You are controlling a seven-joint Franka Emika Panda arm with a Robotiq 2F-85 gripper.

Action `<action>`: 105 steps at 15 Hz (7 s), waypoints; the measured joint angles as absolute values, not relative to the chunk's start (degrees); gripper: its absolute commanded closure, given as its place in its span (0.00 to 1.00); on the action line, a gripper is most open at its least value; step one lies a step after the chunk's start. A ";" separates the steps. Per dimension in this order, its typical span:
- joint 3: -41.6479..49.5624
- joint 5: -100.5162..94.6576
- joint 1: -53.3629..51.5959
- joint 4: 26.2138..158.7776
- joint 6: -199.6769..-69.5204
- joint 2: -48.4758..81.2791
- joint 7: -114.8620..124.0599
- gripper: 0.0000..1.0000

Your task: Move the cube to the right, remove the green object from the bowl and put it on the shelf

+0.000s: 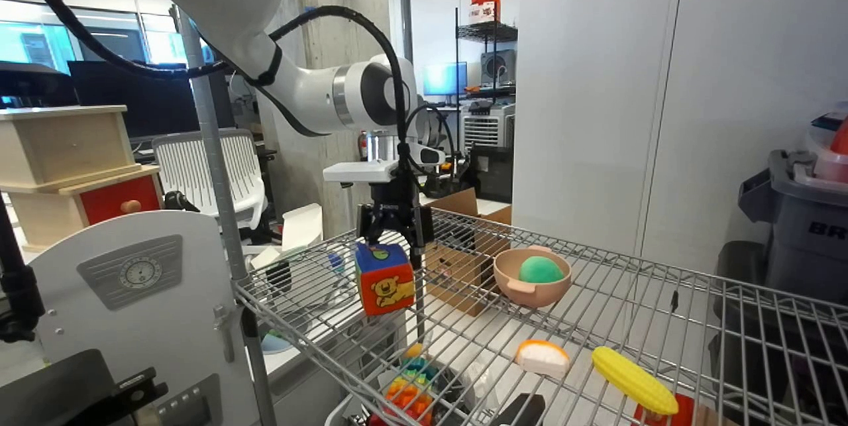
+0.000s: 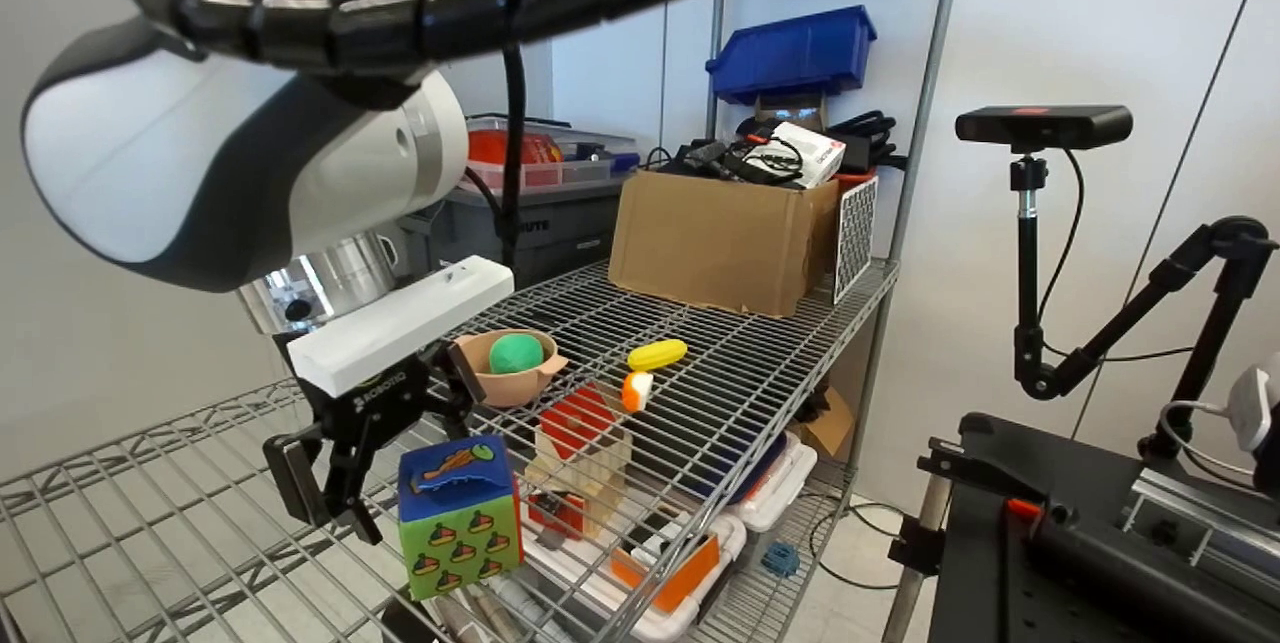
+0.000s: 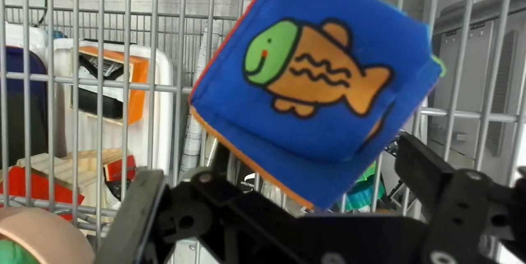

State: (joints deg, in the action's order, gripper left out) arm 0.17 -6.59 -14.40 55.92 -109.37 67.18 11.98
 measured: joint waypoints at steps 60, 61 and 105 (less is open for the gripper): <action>2.07 -27.83 -17.84 102.83 -138.31 40.05 17.79 0.00; 1.70 -26.60 -17.90 101.98 -137.52 40.60 17.00 0.25; 16.87 -16.28 -1.49 75.55 -138.79 39.75 41.21 0.99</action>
State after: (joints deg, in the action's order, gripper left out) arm 16.87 -16.28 -1.49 75.55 -138.79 39.75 41.21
